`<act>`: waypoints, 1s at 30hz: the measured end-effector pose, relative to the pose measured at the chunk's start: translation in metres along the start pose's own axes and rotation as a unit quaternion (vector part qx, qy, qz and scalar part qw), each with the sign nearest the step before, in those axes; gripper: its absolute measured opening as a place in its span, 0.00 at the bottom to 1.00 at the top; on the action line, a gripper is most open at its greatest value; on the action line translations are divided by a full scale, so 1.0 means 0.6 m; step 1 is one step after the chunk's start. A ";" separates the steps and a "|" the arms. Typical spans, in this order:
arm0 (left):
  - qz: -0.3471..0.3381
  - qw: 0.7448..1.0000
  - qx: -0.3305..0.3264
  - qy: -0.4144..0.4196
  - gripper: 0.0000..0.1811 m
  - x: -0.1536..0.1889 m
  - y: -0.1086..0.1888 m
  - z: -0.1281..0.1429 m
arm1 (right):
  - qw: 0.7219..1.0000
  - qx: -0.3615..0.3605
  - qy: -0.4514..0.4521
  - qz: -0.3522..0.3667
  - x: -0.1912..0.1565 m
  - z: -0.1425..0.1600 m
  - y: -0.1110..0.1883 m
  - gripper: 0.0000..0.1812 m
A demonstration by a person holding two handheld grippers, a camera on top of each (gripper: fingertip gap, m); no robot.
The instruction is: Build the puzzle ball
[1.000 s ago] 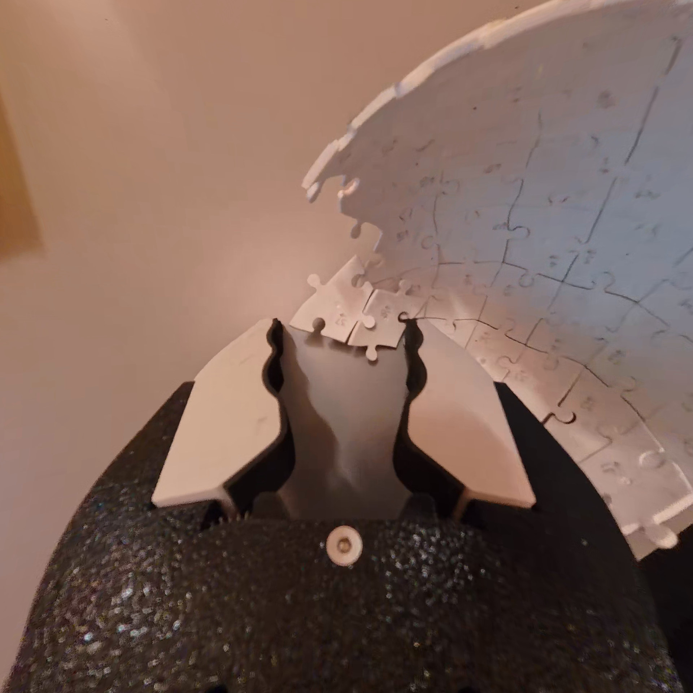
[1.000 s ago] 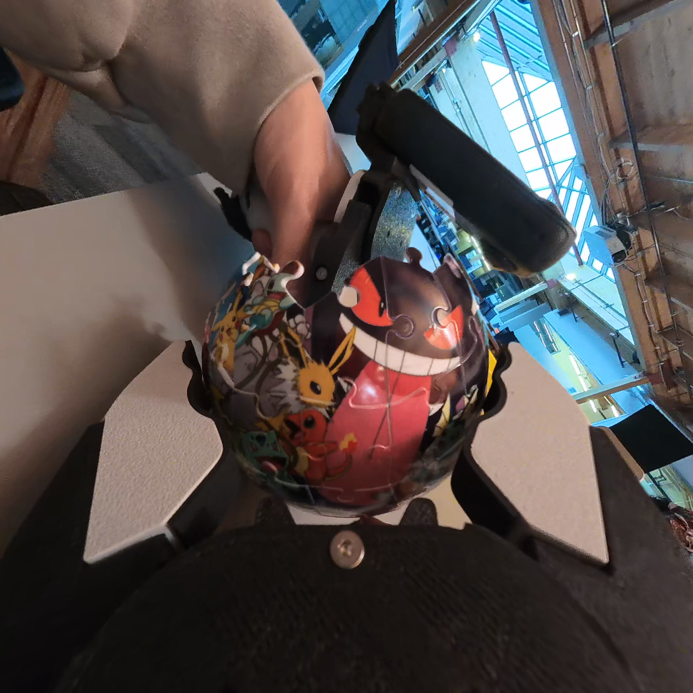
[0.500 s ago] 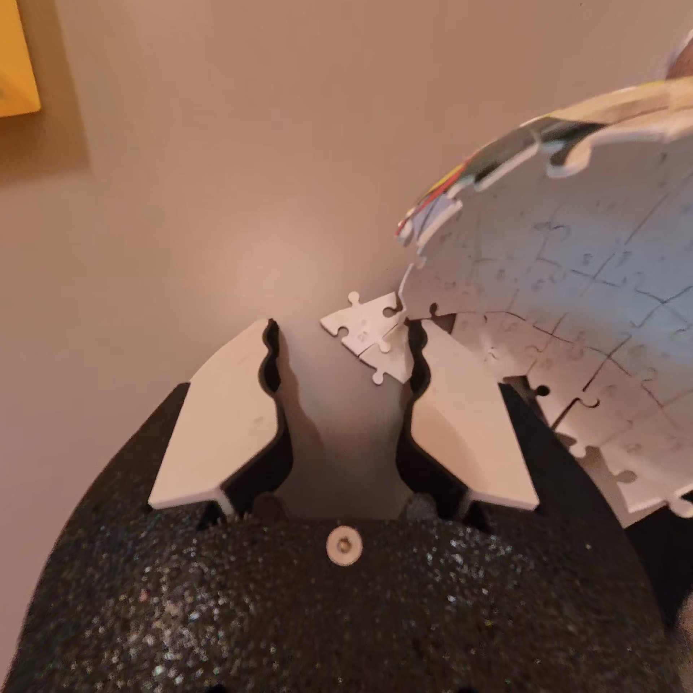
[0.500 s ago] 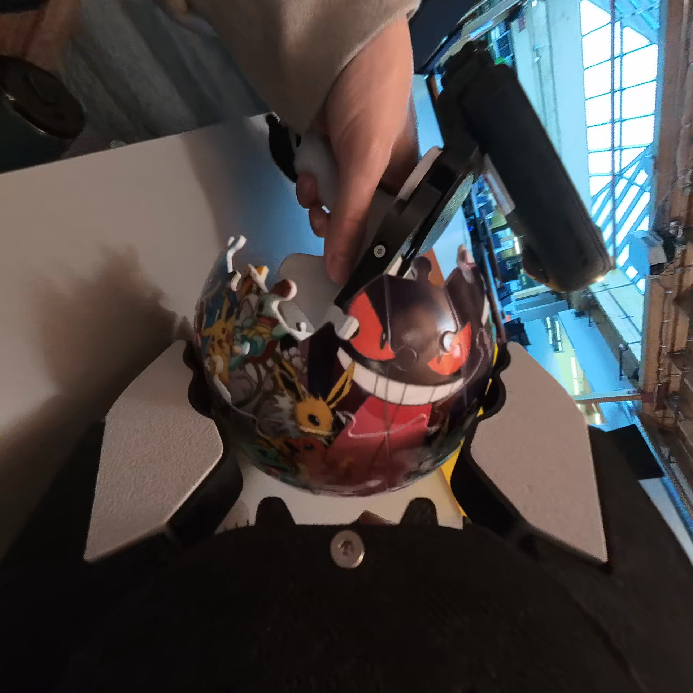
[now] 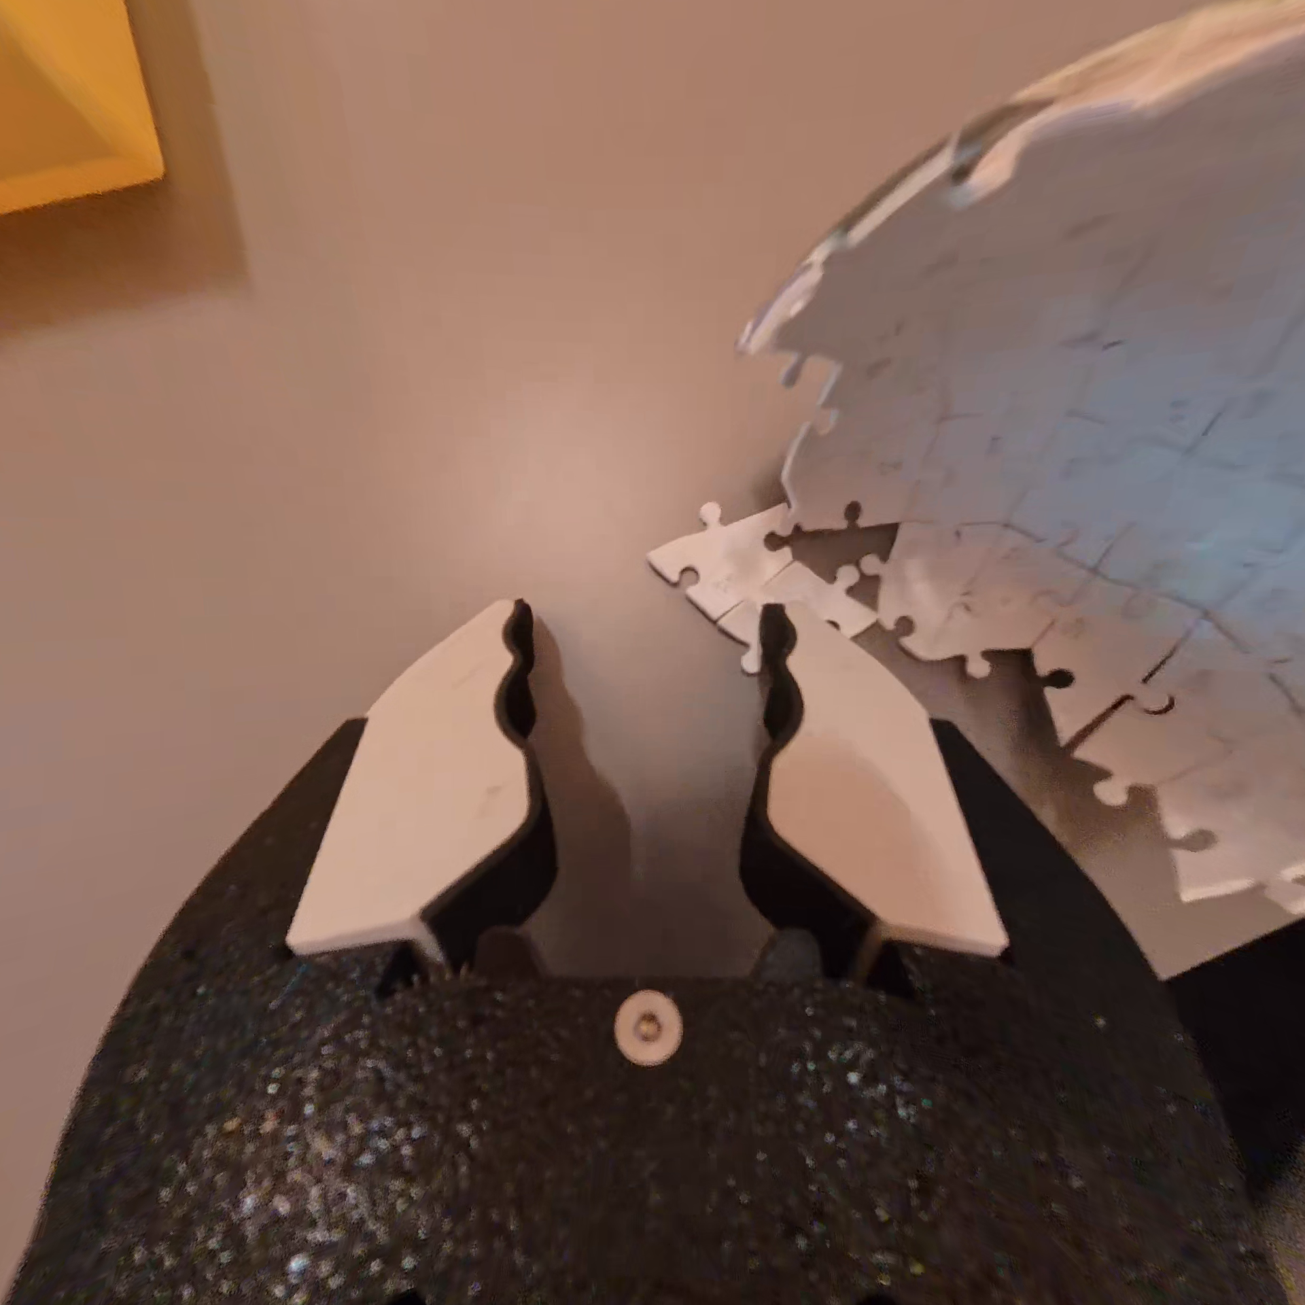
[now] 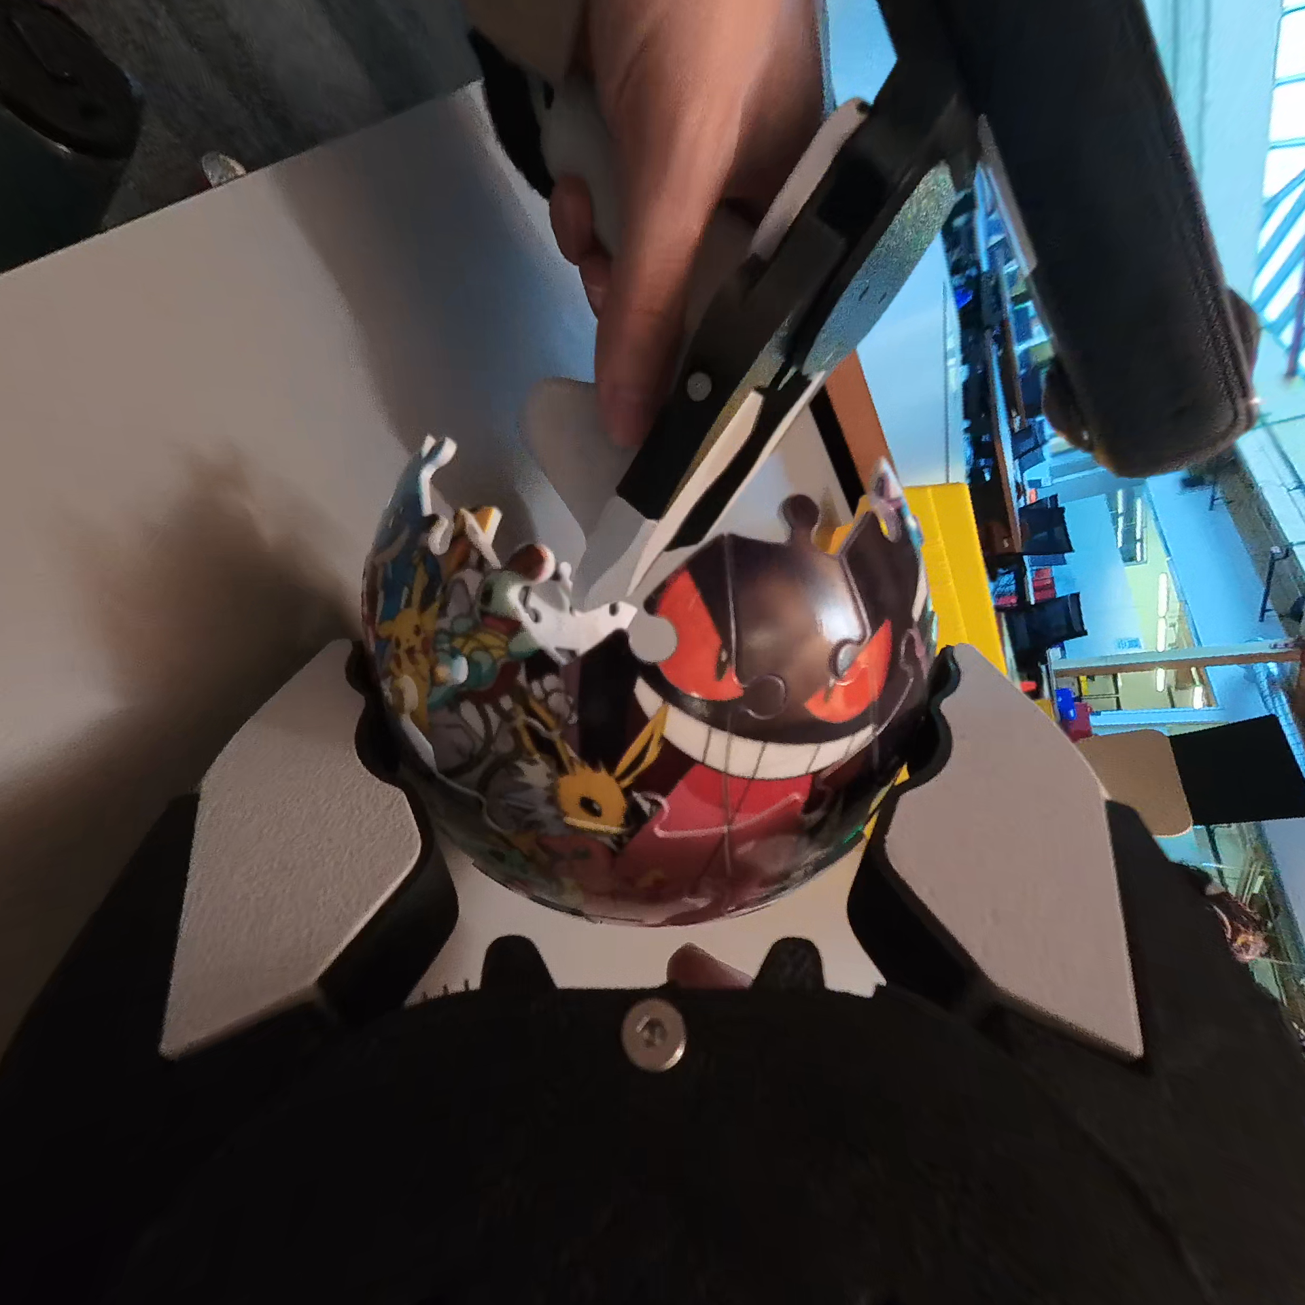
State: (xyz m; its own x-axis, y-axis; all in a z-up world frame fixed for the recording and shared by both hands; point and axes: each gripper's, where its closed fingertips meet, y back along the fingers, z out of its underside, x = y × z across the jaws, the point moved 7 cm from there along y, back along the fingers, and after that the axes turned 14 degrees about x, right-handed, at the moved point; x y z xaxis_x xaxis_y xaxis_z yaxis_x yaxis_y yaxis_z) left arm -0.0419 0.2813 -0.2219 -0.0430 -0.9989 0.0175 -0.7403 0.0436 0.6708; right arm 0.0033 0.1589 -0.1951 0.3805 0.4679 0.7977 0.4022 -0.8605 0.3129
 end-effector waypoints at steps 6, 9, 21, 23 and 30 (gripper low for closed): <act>0.000 1.000 0.013 0.011 0.35 -0.019 -0.004 0.007 | 0.998 -0.044 -0.008 -0.037 0.010 0.000 0.007 0.78; 0.008 0.999 0.023 0.024 0.36 -0.013 -0.013 0.003 | 0.997 -0.057 -0.021 -0.046 0.017 0.002 0.008 0.78; -0.067 0.982 0.032 0.171 0.30 0.005 -0.018 -0.009 | 0.992 -0.102 -0.064 -0.045 0.026 0.011 -0.007 0.78; -0.038 0.987 0.022 0.152 0.35 0.008 -0.016 -0.009 | 0.992 -0.101 -0.058 -0.048 0.024 0.012 -0.007 0.78; 0.020 0.990 0.080 0.118 0.39 0.001 -0.026 -0.026 | 0.991 -0.110 -0.063 -0.046 0.026 0.018 0.001 0.78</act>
State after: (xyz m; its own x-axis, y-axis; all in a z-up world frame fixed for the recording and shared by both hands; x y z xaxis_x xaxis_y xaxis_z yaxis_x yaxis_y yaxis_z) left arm -0.0198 0.2799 -0.2206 0.0696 -0.9716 0.2263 -0.8393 0.0656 0.5397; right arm 0.0182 0.1679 -0.1882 0.4564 0.5563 0.6944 0.2549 -0.8295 0.4970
